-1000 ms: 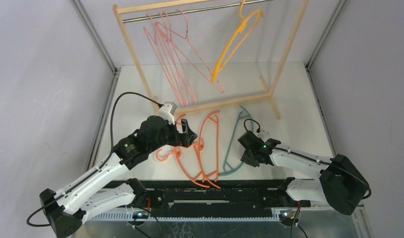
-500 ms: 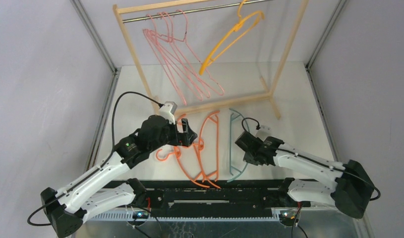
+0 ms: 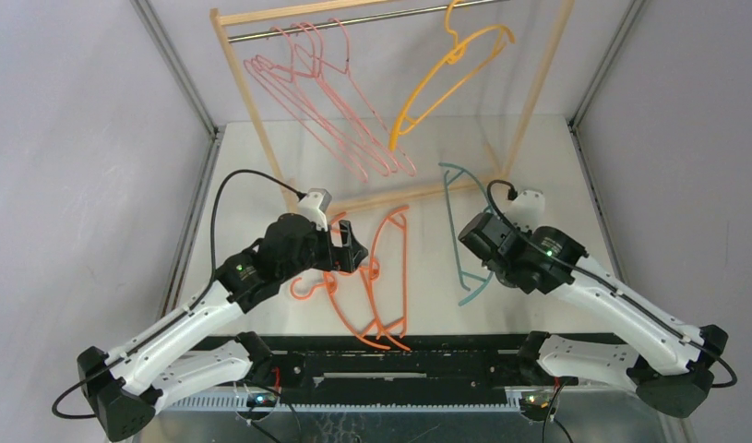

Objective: Organize the hangers

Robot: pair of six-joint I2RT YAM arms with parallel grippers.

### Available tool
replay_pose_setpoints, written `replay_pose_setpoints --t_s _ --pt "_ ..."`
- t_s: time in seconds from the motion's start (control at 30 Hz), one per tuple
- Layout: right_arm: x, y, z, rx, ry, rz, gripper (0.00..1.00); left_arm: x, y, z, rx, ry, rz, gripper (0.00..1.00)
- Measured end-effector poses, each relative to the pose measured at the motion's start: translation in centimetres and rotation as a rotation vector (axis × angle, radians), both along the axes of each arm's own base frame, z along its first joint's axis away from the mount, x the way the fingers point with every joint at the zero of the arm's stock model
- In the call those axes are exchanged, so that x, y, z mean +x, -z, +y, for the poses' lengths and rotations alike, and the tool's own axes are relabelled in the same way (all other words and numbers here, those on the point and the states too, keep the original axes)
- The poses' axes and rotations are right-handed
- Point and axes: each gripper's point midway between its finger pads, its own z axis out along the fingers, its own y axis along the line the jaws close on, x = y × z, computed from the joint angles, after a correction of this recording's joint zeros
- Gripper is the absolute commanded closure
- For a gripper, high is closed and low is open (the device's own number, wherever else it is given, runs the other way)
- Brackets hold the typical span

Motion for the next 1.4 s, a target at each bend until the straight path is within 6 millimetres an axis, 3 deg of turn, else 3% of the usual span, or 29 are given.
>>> replay_pose_setpoints --t_s 0.37,0.53,0.67,0.93,1.03,1.13,1.17,1.2,1.23,1.3,1.4 --pt "1.7 -7.1 -2.8 -0.164 -0.04 -0.13 1.0 -0.1 -0.5 0.1 -0.014 0.0 -0.013 0.02" --pt "4.7 -12.2 -3.6 -0.298 -0.053 -0.205 1.0 -0.2 -0.6 0.1 -0.015 0.0 -0.014 0.02" --pt "7.8 -17.1 -3.0 -0.437 -0.1 -0.317 1.0 -0.2 -0.7 0.1 -0.017 0.003 -0.014 0.02" --pt "13.1 -22.5 -1.1 -0.667 -0.142 -0.441 1.0 -0.3 -0.6 0.2 -0.013 0.004 -0.012 0.02" --pt "14.0 -22.9 -0.8 -0.696 -0.141 -0.446 1.0 -0.3 -0.7 0.2 -0.009 0.007 -0.016 0.02" --pt "13.9 -22.0 -0.7 -0.655 -0.148 -0.432 0.99 -0.5 -0.7 0.5 -0.005 0.009 -0.019 0.02" --pt "13.7 -21.5 -0.7 -0.622 -0.151 -0.427 0.85 -0.5 -0.7 0.5 -0.003 0.01 -0.021 0.02" --pt "13.4 -20.7 -0.7 -0.574 -0.155 -0.417 0.69 -0.6 -0.8 0.6 -0.002 0.011 -0.022 0.02" --pt "13.1 -19.8 -0.6 -0.515 -0.167 -0.403 0.66 -0.6 -0.8 0.6 -0.002 0.012 -0.022 0.02" --pt "12.0 -17.2 -1.0 -0.362 -0.179 -0.362 0.7 -0.6 -0.7 0.6 -0.001 0.012 -0.021 0.02" --pt "9.9 -12.3 -2.7 -0.15 -0.127 -0.269 0.56 -0.6 -0.6 0.6 0.003 0.012 -0.017 0.02"
